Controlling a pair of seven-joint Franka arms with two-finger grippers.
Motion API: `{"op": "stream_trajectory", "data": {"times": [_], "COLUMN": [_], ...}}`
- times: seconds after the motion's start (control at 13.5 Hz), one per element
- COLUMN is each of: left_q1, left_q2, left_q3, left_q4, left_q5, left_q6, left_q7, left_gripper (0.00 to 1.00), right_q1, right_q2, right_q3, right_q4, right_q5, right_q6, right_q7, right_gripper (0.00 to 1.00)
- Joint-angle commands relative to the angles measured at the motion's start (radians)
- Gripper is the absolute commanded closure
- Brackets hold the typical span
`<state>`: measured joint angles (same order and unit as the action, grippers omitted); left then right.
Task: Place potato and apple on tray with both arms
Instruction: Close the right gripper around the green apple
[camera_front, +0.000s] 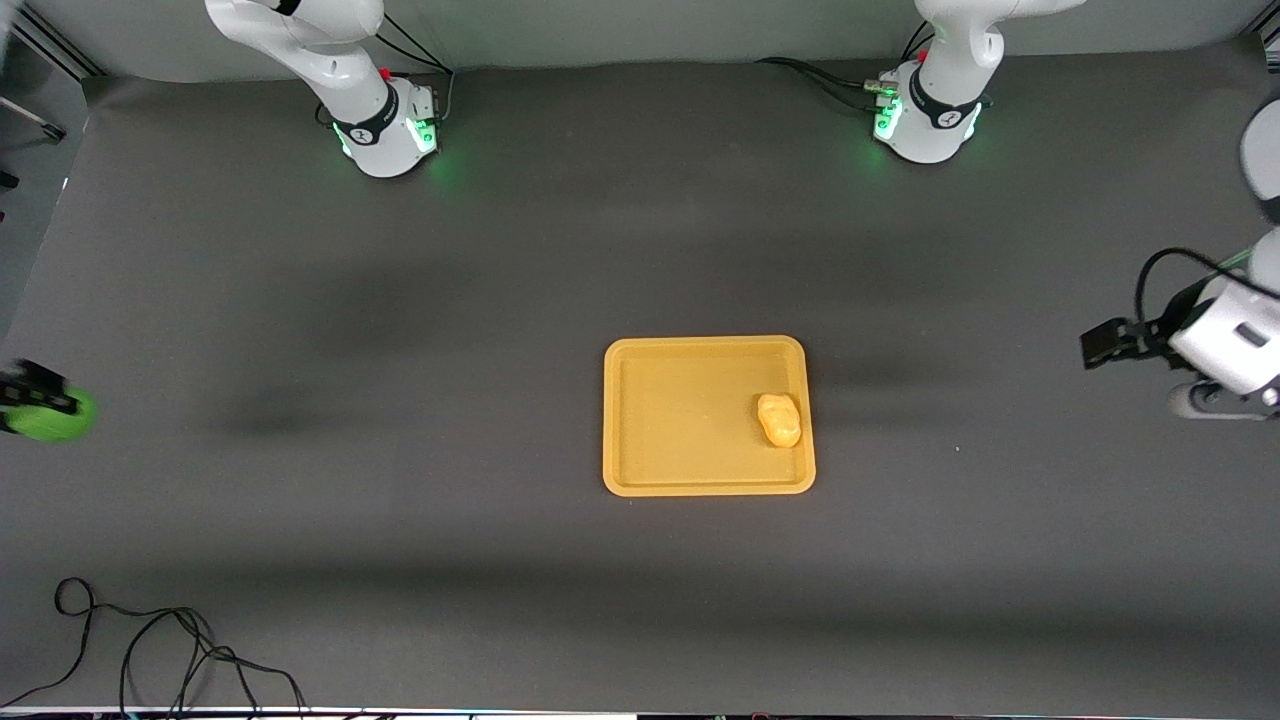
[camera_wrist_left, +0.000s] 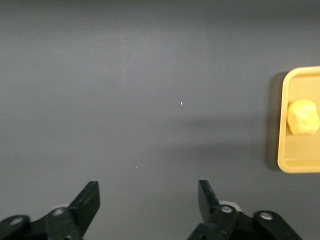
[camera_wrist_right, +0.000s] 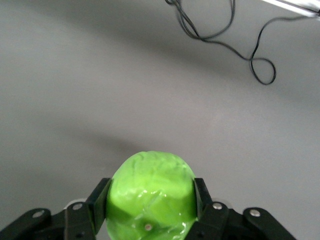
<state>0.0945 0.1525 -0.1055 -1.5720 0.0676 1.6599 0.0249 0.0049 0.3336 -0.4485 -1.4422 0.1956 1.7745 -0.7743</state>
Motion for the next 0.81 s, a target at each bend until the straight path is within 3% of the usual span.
{"op": "stream_trajectory", "data": {"times": [0.0, 0.22, 0.44, 0.74], "left_q1": [0.013, 0.025, 0.028, 0.028], "left_q2": [-0.059, -0.111, -0.103, -0.073], "left_q3": [-0.006, -0.006, -0.006, -0.006], "left_q4": [-0.074, -0.173, -0.166, -0.120], "left_q5": [-0.014, -0.014, -0.014, -0.022], "left_q6": [0.012, 0.125, 0.123, 0.121], "left_q7": [0.036, 0.062, 0.085, 0.096], "left_gripper": [0.11, 0.05, 0.03, 0.00], "right_q1": [0.096, 0.265, 0.448, 0.706], "right_q2": [0.036, 0.036, 0.053, 0.186], "right_q3": [-0.003, -0.001, 0.002, 0.052], "right_q4": [0.146, 0.215, 0.233, 0.325], "right_q5": [-0.047, -0.061, -0.053, -0.045], "right_q6": [-0.130, -0.173, -0.170, -0.156], "right_q7": [0.149, 0.362, 0.618, 1.089], "right_gripper": [0.59, 0.59, 0.59, 0.59]}}
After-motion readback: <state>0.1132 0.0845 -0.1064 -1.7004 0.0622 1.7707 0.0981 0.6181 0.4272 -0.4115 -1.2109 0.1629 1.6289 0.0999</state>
